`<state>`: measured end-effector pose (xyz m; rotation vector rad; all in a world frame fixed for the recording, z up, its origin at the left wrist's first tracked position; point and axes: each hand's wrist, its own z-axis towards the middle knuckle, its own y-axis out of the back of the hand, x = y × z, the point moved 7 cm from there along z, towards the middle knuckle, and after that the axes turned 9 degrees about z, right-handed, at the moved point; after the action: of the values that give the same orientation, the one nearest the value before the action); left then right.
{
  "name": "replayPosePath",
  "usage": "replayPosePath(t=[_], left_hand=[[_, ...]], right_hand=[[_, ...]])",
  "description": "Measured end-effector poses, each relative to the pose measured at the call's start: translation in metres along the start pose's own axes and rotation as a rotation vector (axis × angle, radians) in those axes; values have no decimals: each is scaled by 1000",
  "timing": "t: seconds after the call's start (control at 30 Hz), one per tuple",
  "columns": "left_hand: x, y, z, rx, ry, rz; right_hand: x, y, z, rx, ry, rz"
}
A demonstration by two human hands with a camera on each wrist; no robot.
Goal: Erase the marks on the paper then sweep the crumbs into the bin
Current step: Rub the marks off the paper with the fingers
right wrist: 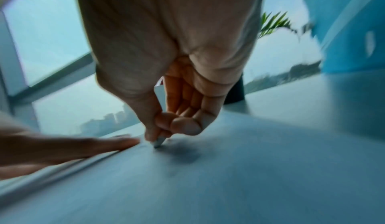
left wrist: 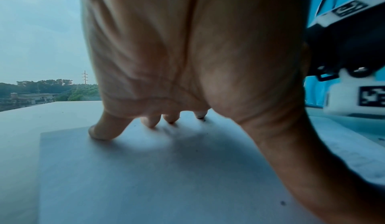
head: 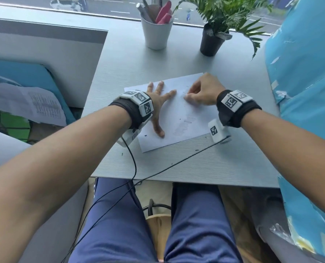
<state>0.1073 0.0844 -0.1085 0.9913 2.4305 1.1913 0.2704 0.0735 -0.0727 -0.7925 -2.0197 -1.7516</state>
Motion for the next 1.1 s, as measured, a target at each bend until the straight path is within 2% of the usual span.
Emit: replayPosePath(t=[0.07, 0.2, 0.27, 0.47, 0.57, 0.7, 0.8, 0.93, 1.1], left_hand=[[0, 0, 0, 2, 4, -2], [-1, 0, 1, 0, 14, 24], [0, 0, 1, -4, 6, 10], [0, -1, 6, -22, 4, -48], [2, -2, 7, -19, -3, -48], [3, -3, 8, -34, 31, -56], [-2, 1, 5, -126, 62, -23], [-11, 10, -3, -295, 55, 73], [-17, 0, -22, -334, -11, 40]], right_hand=[[-3, 5, 3, -54, -19, -5], [20, -35, -41, 157, 63, -20], [17, -36, -43, 184, 54, -4], [-7, 13, 4, -91, -62, -32], [4, 23, -10, -167, -43, -30], [18, -4, -60, -57, -82, -103], [19, -29, -83, 41, -146, -187], [17, -36, -82, 75, -185, -134], [-1, -22, -58, 69, -247, -95]])
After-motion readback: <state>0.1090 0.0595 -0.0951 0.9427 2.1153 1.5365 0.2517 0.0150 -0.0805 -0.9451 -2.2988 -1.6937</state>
